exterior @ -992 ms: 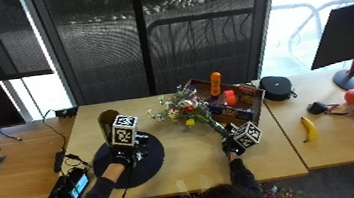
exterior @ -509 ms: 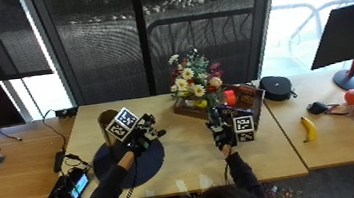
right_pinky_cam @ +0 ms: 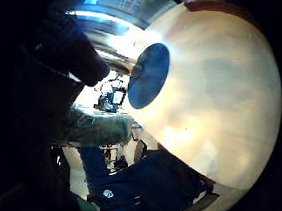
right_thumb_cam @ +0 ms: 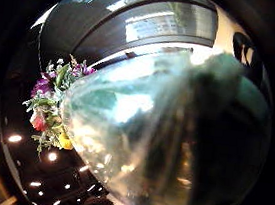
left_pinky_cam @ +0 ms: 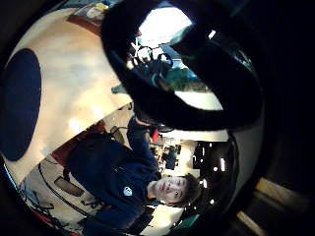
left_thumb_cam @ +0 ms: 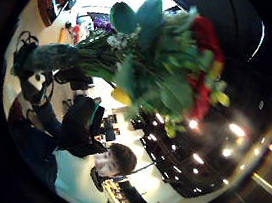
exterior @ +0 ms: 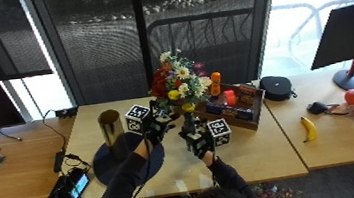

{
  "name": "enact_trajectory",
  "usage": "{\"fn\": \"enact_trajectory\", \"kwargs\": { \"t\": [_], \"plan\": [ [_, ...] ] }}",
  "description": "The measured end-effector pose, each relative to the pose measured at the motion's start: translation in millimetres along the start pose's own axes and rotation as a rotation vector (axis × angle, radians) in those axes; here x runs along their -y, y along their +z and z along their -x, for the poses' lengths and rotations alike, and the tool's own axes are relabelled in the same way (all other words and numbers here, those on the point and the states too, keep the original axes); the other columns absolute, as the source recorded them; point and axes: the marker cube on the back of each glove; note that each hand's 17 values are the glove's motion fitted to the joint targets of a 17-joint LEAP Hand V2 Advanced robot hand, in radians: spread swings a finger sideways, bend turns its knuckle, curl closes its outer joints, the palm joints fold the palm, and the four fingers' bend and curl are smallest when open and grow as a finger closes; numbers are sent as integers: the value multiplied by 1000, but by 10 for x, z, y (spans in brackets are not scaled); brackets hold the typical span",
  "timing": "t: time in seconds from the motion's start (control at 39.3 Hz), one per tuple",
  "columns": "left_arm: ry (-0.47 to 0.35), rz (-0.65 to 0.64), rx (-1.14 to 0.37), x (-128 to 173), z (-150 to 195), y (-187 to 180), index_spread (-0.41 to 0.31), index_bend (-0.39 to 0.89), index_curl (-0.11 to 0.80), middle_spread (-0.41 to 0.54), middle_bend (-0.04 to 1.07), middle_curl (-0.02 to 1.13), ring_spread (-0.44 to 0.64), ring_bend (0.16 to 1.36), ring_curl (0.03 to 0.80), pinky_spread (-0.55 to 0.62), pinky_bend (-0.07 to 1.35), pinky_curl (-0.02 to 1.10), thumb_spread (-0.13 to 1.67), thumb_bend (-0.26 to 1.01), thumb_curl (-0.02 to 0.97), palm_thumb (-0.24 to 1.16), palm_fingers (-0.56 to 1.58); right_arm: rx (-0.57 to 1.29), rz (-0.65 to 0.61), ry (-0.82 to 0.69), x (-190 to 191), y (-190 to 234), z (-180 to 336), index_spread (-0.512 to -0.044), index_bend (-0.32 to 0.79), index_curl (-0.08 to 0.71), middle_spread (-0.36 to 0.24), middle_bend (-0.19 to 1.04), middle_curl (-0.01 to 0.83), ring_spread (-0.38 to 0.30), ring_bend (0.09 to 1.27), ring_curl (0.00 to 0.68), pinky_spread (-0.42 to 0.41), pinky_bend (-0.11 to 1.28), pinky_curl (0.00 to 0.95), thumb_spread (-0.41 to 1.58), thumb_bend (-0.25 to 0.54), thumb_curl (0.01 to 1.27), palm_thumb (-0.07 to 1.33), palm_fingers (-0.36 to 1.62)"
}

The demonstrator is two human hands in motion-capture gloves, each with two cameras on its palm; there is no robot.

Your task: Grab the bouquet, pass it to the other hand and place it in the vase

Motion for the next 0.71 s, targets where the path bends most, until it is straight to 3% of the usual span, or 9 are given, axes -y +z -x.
{"fn": "enact_trajectory", "kwargs": {
  "t": [0.2, 0.36, 0.41, 0.46, 0.51, 0.53, 0.56, 0.58, 0.71],
  "plan": [
    [35, -7, 5, 45, 28, 137, 118, 122, 193, 357, 206, 295, 349, 791, 304, 318, 823, 386, 966, -8, 368, 541, 108, 24, 84, 19, -18, 394, -40, -237, 226, 587, -158, 430, 640, -232, 548, 543, -243, 399, 496, 560, -26, 624, 1108, 1190],
    [19, -92, -7, 3, -19, 175, 33, 311, 283, 193, 320, 336, 287, 691, 271, 359, 545, 302, 947, 6, 390, 642, 307, 59, 151, 47, 36, 642, -179, -238, 218, 596, -158, 431, 645, -232, 549, 548, -244, 395, 498, 545, -26, 637, 1107, 1193],
    [2, -115, -8, -1, -15, 166, -23, 407, 321, 85, 439, 371, 201, 632, 254, 366, 397, 258, 937, 22, 405, 700, 469, 66, 150, 62, 15, 691, -144, -238, 218, 599, -158, 431, 647, -232, 549, 550, -245, 389, 495, 543, -27, 642, 1103, 1192],
    [-13, -134, -12, -2, -11, 158, -43, 405, 331, 50, 411, 358, 182, 605, 245, 377, 357, 249, 932, 7, 407, 706, 461, 66, 149, 63, 23, 720, -149, -238, 215, 601, -158, 430, 648, -232, 547, 551, -244, 393, 499, 540, -26, 646, 1102, 1193],
    [-22, -156, -12, -7, -11, 154, -87, 471, 365, -38, 537, 414, 55, 600, 261, 372, 221, 214, 915, 19, 423, 758, 635, 59, 150, 61, 42, 744, -176, -239, 215, 604, -158, 431, 650, -235, 543, 551, -246, 387, 496, 537, -27, 650, 1100, 1191],
    [-23, -169, -12, -8, -10, 151, -86, 429, 354, -41, 477, 387, 85, 571, 243, 380, 243, 223, 919, 3, 419, 746, 560, 54, 150, 63, 42, 757, -176, -239, 214, 605, -158, 430, 650, -236, 543, 551, -246, 387, 496, 536, -27, 652, 1099, 1191],
    [-23, -183, -11, -7, -9, 148, -110, 480, 380, -78, 567, 434, -4, 596, 270, 361, 160, 206, 897, 20, 435, 792, 693, 51, 151, 65, 36, 771, -166, -239, 213, 606, -158, 428, 649, -237, 542, 551, -246, 386, 496, 535, -30, 653, 1094, 1191],
    [-21, -198, -12, -6, -9, 143, -115, 470, 377, -93, 539, 417, -14, 576, 257, 366, 151, 197, 894, 9, 435, 789, 673, 47, 152, 67, 24, 784, -149, -239, 212, 608, -158, 429, 651, -237, 541, 552, -246, 386, 496, 534, -26, 656, 1098, 1192],
    [-14, -273, -13, 32, -16, 53, -156, 498, 418, -153, 632, 472, -154, 617, 301, 243, 97, 178, 671, 79, 536, 1001, 829, 32, 182, 31, 65, 812, -168, -243, 202, 610, -163, 418, 649, -239, 540, 553, -250, 386, 496, 544, -37, 658, 1074, 1188]
  ]
}}
